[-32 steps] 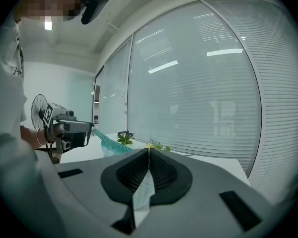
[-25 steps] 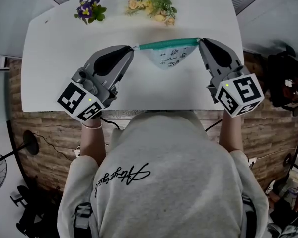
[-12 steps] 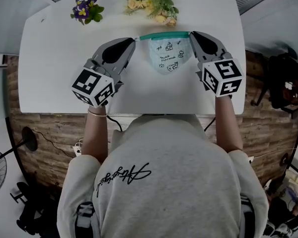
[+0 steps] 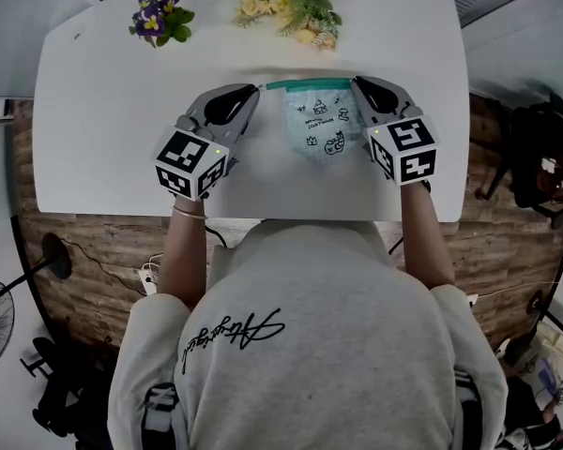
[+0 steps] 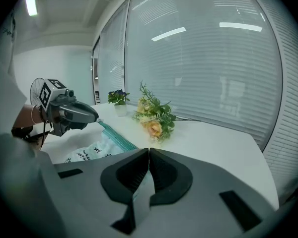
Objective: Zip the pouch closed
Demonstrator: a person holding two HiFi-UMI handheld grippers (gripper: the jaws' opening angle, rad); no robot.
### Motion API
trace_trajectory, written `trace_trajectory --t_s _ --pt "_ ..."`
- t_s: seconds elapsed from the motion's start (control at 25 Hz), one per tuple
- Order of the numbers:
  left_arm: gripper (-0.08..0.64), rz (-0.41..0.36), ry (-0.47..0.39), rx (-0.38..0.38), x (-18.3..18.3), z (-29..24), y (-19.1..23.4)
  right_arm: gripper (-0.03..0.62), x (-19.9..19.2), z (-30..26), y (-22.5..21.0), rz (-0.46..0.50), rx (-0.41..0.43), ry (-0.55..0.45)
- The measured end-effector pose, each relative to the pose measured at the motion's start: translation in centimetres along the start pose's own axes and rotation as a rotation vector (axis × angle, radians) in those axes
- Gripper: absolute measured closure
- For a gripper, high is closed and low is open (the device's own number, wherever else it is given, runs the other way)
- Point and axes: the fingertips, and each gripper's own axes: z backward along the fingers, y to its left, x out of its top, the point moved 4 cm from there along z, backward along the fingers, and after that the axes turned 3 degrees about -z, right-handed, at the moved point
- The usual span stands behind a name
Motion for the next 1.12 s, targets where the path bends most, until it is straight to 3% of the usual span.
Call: trace_trajectory --t_s 0.2,0.44,0.72,0.8,0.92,1.12 --pt "0.538 -0.017 0.059 0.000 -1.4 -0.9 -0.4 0.583 -1.4 -0.8 0.2 0.061 -0.015 0.068" --pt "0.537 -0.050 0.146 0.030 -2.7 -1.6 -0.3 0.580 -1.5 -1.5 0.2 0.065 -0.020 0.092" --pt "0.520 -0.063 0.167 0.052 -3.4 -2.1 -0.3 0.574 -1.6 -1.8 0.3 0.070 -0.034 0.098" --pt "0.490 -0.058 0.158 0.052 -3.3 -2.0 -0.3 0.555 -1.7 -1.8 0.2 0.065 -0.038 0.103" --pt "0.383 -0.059 0.136 0.064 -3.2 -1.9 -0.1 0.503 -2.0 -1.8 0.2 0.050 -0.048 0.105" --pt "0.321 -0.064 0.096 0.107 -2.6 -1.2 0.1 0.440 -1.9 -1.1 0.2 0.012 -0.067 0.068"
